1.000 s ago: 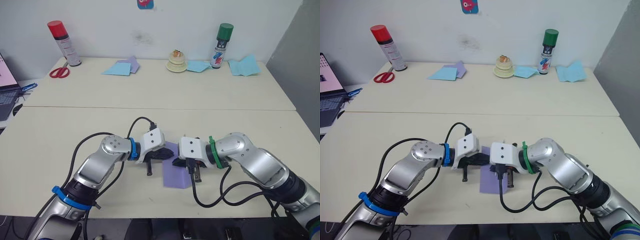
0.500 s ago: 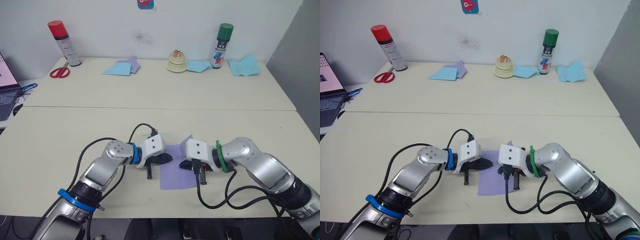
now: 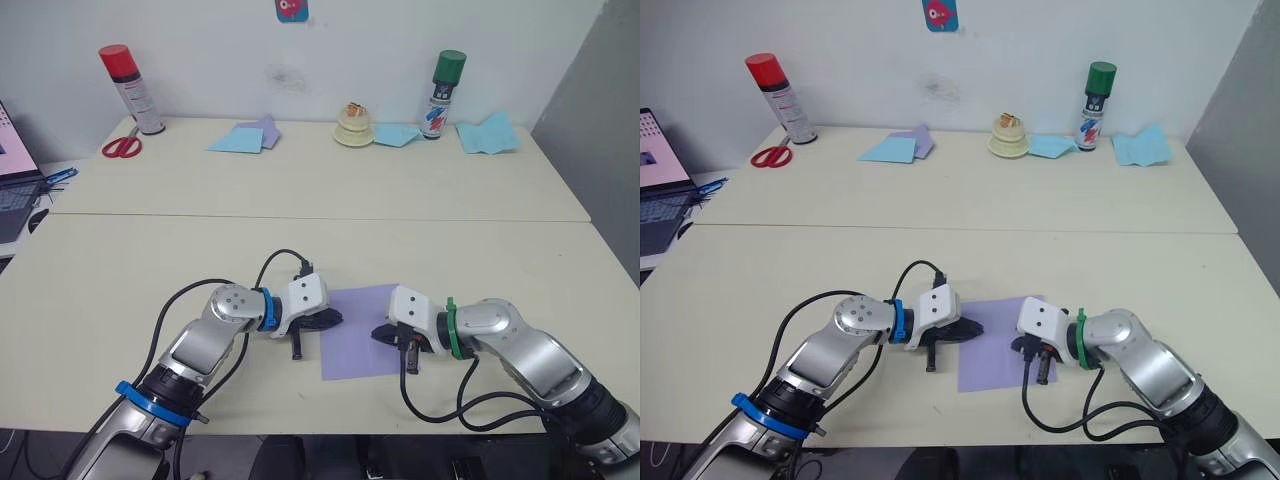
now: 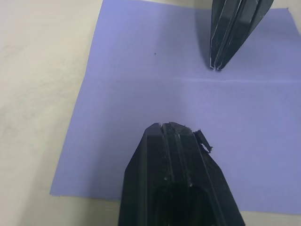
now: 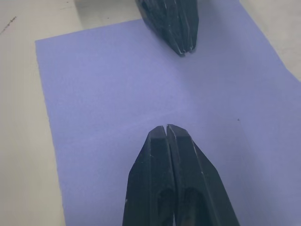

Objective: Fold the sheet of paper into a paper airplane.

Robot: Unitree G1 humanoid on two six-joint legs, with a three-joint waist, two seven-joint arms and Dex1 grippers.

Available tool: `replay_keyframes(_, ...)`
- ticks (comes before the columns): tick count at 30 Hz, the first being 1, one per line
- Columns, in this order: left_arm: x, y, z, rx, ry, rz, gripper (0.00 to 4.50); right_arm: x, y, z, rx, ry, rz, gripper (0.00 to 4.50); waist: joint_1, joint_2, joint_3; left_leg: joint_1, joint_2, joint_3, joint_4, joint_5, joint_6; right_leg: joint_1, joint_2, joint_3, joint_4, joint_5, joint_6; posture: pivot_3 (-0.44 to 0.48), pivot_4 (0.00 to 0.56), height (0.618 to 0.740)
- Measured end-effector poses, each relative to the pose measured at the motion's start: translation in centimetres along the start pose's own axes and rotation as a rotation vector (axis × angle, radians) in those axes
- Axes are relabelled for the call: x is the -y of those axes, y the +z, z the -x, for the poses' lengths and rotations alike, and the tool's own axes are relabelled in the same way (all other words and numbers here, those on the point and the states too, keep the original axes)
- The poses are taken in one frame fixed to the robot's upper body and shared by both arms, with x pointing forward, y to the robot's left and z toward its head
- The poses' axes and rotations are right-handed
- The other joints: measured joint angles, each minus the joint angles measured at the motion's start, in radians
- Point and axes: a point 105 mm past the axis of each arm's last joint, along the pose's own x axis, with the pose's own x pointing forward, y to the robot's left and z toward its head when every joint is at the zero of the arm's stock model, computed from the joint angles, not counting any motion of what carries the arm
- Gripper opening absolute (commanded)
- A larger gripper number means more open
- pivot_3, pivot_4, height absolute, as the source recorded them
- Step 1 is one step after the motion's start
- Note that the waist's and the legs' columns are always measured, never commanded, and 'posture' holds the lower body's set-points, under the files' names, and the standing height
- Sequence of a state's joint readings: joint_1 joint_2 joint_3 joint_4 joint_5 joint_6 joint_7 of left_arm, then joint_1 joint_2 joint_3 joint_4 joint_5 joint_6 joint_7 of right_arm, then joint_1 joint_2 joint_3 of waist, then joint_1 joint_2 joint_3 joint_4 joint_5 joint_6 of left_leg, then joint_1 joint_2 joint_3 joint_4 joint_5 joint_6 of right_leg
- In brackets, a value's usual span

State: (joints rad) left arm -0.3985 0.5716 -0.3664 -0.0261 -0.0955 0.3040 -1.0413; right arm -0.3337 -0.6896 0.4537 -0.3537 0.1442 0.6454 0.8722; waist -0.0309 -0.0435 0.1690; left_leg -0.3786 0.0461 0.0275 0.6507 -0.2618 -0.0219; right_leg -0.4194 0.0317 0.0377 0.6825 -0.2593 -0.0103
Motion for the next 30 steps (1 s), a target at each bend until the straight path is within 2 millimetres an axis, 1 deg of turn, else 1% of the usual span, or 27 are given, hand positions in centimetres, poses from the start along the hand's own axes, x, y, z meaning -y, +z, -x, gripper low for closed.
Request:
replay_keyframes(3, 0.0, 0.0, 0.0, 0.001, 0.002, 0.0, 0.0, 0.1, -0.1, -0.1, 0.018, -0.008, 0.031, 0.04, 0.0, 0.0, 0.0, 0.0, 0.0, 0.0, 0.004, 0.0, 0.0, 0.0, 0.0, 0.0, 0.0, 0.002, 0.001, 0.0, 0.15, 0.725)
replay_keyframes(6, -0.2, -0.1, 0.1, 0.003, 0.009, 0.006, 0.0, 0.5, 0.3, -0.7, 0.089, -0.047, 0.05, 0.04, -0.002, 0.0, 0.0, -0.002, 0.001, 0.0, 0.008, 0.0, 0.0, 0.0, 0.001, 0.001, 0.001, 0.004, 0.002, 0.0, 0.15, 0.725)
replay_keyframes(9, -0.2, -0.1, 0.0, 0.009, 0.011, 0.014, 0.0, 1.5, 0.7, -1.4, 0.141, -0.123, 0.047, 0.04, -0.002, 0.0, 0.0, -0.002, 0.001, 0.001, 0.01, 0.0, 0.0, 0.0, 0.001, 0.001, 0.002, 0.006, 0.003, 0.0, 0.15, 0.725)
replay_keyframes(13, -0.3, -0.1, 0.0, 0.01, 0.013, 0.015, 0.0, 2.9, 0.5, -1.7, 0.146, -0.188, 0.053, 0.04, -0.001, 0.001, 0.0, -0.003, 0.0, 0.002, 0.011, 0.0, 0.0, 0.0, 0.001, 0.003, 0.001, 0.006, 0.003, 0.0, 0.15, 0.725)
replay_keyframes(20, -0.7, -0.2, 0.2, 0.02, 0.039, 0.03, 0.0, 3.1, 0.2, -1.5, 0.125, -0.199, 0.041, 0.04, 0.001, 0.001, 0.0, -0.003, 0.001, 0.002, 0.011, 0.0, 0.001, 0.0, 0.001, 0.003, 0.001, 0.006, 0.003, 0.0, 0.15, 0.725)
replay_keyframes(24, -1.6, 0.8, 1.0, 0.083, 0.087, 0.09, 0.0, 3.0, 0.3, -1.5, 0.133, -0.21, 0.021, 0.04, 0.002, 0.001, 0.0, -0.003, 0.001, 0.002, 0.011, 0.0, 0.001, 0.0, 0.001, 0.003, 0.001, 0.007, 0.004, 0.0, 0.15, 0.725)
replay_keyframes(28, -2.5, 2.8, 2.5, 0.17, 0.157, 0.133, 0.0, 2.9, 0.4, -1.5, 0.127, -0.215, 0.006, 0.04, 0.001, 0.001, 0.0, -0.004, 0.001, 0.002, 0.011, 0.0, 0.001, 0.0, 0.001, 0.003, 0.0, 0.007, 0.004, 0.0, 0.15, 0.725)
replay_keyframes(30, -2.6, 3.8, 3.1, 0.197, 0.177, 0.143, 0.0, 2.8, 0.4, -1.4, 0.122, -0.216, 0.003, 0.04, 0.001, 0.001, 0.0, -0.004, 0.001, 0.001, 0.011, 0.0, 0.001, 0.0, 0.001, 0.003, 0.0, 0.007, 0.004, 0.0, 0.15, 0.725)
